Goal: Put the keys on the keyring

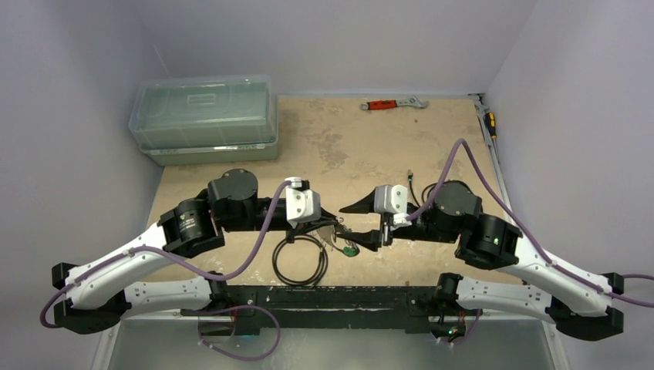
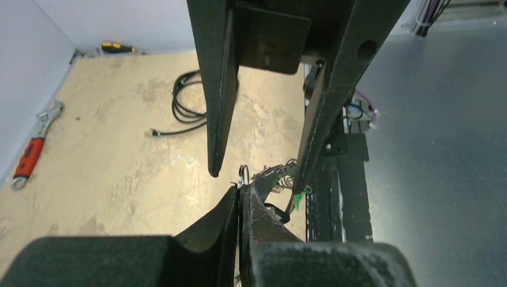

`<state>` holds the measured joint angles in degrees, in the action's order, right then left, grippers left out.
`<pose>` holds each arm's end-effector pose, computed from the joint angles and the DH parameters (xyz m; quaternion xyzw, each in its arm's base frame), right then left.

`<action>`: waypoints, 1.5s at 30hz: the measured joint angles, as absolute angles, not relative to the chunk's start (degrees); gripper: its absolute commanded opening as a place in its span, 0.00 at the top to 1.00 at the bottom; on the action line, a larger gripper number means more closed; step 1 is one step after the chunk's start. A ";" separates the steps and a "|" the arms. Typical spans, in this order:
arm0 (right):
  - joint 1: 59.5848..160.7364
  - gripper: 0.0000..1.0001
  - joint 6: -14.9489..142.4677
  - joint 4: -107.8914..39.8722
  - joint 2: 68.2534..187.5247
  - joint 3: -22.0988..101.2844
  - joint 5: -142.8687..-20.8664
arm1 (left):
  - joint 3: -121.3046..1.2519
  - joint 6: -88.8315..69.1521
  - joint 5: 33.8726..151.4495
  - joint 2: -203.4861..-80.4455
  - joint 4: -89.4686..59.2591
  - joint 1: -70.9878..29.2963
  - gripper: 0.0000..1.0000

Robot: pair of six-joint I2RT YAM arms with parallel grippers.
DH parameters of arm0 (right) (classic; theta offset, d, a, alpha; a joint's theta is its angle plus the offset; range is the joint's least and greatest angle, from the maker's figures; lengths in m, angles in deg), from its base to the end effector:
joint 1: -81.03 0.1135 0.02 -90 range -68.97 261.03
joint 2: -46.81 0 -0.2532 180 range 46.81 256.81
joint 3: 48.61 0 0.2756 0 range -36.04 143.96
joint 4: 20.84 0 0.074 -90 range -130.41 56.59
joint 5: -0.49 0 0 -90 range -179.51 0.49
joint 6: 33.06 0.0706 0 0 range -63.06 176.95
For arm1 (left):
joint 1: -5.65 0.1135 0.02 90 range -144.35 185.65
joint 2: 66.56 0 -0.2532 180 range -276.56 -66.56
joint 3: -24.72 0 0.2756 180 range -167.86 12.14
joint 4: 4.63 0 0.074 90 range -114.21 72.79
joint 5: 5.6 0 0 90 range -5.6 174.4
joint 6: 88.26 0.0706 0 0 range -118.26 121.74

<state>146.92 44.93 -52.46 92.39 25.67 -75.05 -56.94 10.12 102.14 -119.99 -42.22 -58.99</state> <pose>0.0765 0.2141 0.4194 -0.5195 0.5048 0.3909 0.5679 0.0882 -0.2363 0.4242 0.5284 0.5461 -0.4051 0.5084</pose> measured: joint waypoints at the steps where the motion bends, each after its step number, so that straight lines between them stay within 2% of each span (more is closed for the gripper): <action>1: 146.92 0.50 44.72 -53.36 92.96 26.37 -75.03 | -57.68 10.60 102.11 -120.51 -44.10 -58.99 1.00; 10: 146.92 0.60 43.16 -58.95 95.23 28.23 -75.12 | -59.49 13.58 101.83 -123.38 -52.54 -58.99 1.00; 14: 146.92 0.62 42.92 -60.00 95.71 28.23 -75.14 | -60.67 14.47 101.98 -124.64 -54.00 -58.99 1.00; 22: 146.92 0.74 42.70 -60.29 97.96 28.23 -75.53 | -60.83 14.95 102.66 -124.82 -54.66 -58.99 1.00; 26: 147.01 0.91 42.70 -60.86 99.10 28.23 -76.32 | -60.83 15.39 102.71 -124.82 -55.29 -58.94 1.00; 29: 147.07 0.98 42.66 -61.36 99.14 28.23 -76.62 | -60.83 16.07 102.42 -124.78 -55.49 -58.88 1.00; 38: 147.14 1.00 42.70 -61.69 99.21 28.23 -76.56 | -60.83 17.47 102.86 -124.78 -55.86 -58.88 1.00; 39: 147.14 1.00 42.66 -61.66 99.19 28.23 -76.56 | -60.83 17.51 102.97 -124.78 -55.86 -58.86 0.92; 40: 147.14 1.00 42.62 -61.66 99.17 28.23 -76.56 | -60.83 17.62 103.03 -124.78 -55.86 -58.88 0.72; 42: 147.21 1.00 42.55 -61.64 98.90 28.21 -76.56 | -60.83 17.97 103.08 -124.75 -55.51 -58.84 0.38; 44: 147.62 1.00 42.66 -61.88 98.01 27.86 -75.71 | -59.62 18.43 101.52 -123.92 -52.98 -58.44 0.21; 45: 147.93 1.00 42.64 -61.75 97.35 27.57 -75.51 | -58.12 18.03 100.45 -122.76 -50.57 -58.14 0.18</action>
